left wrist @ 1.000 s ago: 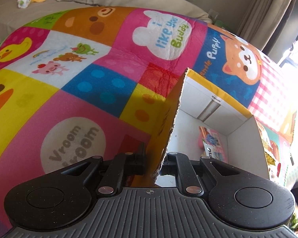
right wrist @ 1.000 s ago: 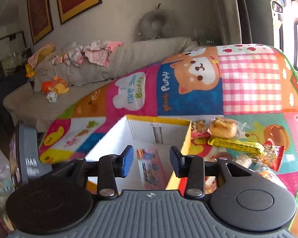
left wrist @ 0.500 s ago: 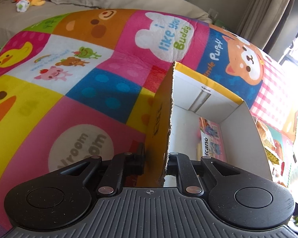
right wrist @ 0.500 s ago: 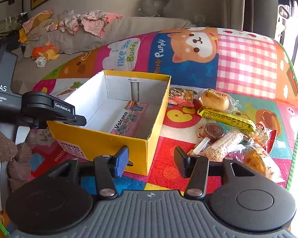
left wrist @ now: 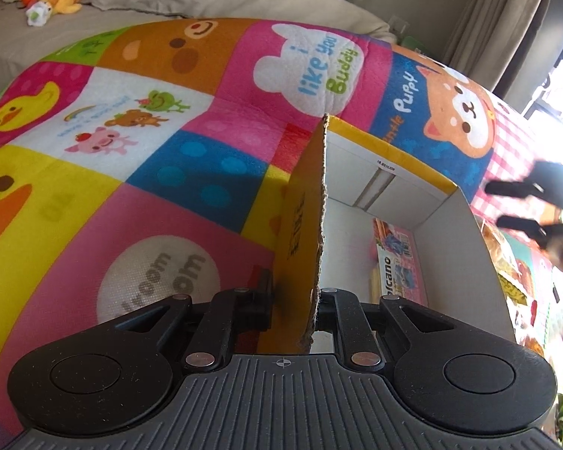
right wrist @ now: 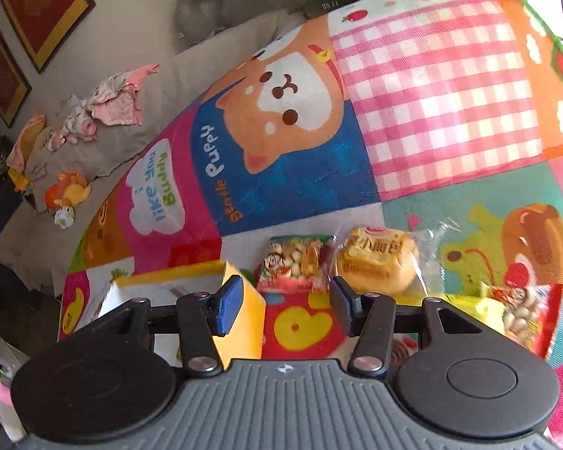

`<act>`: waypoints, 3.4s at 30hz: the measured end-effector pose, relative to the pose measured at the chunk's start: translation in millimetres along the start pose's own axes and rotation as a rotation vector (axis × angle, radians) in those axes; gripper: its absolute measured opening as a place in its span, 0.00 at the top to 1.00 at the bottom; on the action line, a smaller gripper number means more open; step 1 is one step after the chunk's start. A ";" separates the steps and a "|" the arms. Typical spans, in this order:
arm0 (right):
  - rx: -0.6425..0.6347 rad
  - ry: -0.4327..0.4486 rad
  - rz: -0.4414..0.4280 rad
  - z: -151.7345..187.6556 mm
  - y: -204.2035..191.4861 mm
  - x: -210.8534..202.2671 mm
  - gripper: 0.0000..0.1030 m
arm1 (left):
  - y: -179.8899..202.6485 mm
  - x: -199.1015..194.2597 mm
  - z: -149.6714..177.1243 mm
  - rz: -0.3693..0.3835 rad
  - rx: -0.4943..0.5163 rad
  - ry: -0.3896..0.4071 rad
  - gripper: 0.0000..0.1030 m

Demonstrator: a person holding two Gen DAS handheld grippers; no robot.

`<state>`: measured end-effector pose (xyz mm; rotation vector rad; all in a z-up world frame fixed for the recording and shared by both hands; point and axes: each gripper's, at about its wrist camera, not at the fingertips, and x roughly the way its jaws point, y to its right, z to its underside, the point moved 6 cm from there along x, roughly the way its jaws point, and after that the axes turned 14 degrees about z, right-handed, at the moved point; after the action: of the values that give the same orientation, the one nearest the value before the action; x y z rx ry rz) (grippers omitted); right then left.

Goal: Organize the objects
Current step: 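Reach the right gripper back toward the snack pile, then grasp the wrapped round bun with the right gripper and lift it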

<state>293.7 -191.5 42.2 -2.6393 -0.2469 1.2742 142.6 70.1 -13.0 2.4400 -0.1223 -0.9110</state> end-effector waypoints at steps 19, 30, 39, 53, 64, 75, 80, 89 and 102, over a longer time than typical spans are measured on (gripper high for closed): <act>-0.246 -0.164 0.239 -12.7 -28.6 114.7 0.60 | -4.5 0.9 1.1 0.021 -0.033 0.005 0.83; -0.306 -0.133 0.118 87.3 4.2 1.8 0.60 | -7.4 4.9 0.5 0.004 -0.050 -0.006 0.83; -0.253 0.118 0.229 131.6 59.3 -106.8 0.23 | -4.1 7.1 1.5 -0.007 -0.006 -0.018 0.84; -0.187 0.057 0.154 162.4 80.9 -99.2 0.12 | -1.1 5.7 7.0 -0.008 0.045 -0.070 0.84; -0.271 0.136 0.318 156.5 82.2 -96.7 0.12 | -0.1 5.3 8.8 -0.011 0.053 -0.062 0.85; -0.211 0.028 0.292 168.6 88.0 -99.5 0.44 | 1.7 5.8 7.9 -0.024 0.074 -0.078 0.86; -0.275 0.021 0.188 182.7 57.2 -139.6 0.44 | 0.9 6.5 7.4 -0.023 0.065 -0.086 0.86; -0.394 0.112 0.039 184.1 -4.9 -188.9 0.44 | 0.7 6.5 7.5 -0.022 0.059 -0.086 0.86; -0.339 0.222 -0.075 93.0 -70.2 -172.4 0.44 | -0.4 6.4 8.5 -0.013 0.048 -0.082 0.86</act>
<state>110.2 -154.4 133.0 -2.9899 -0.5648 0.9780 142.1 65.0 -22.2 2.4499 -0.1600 -1.0251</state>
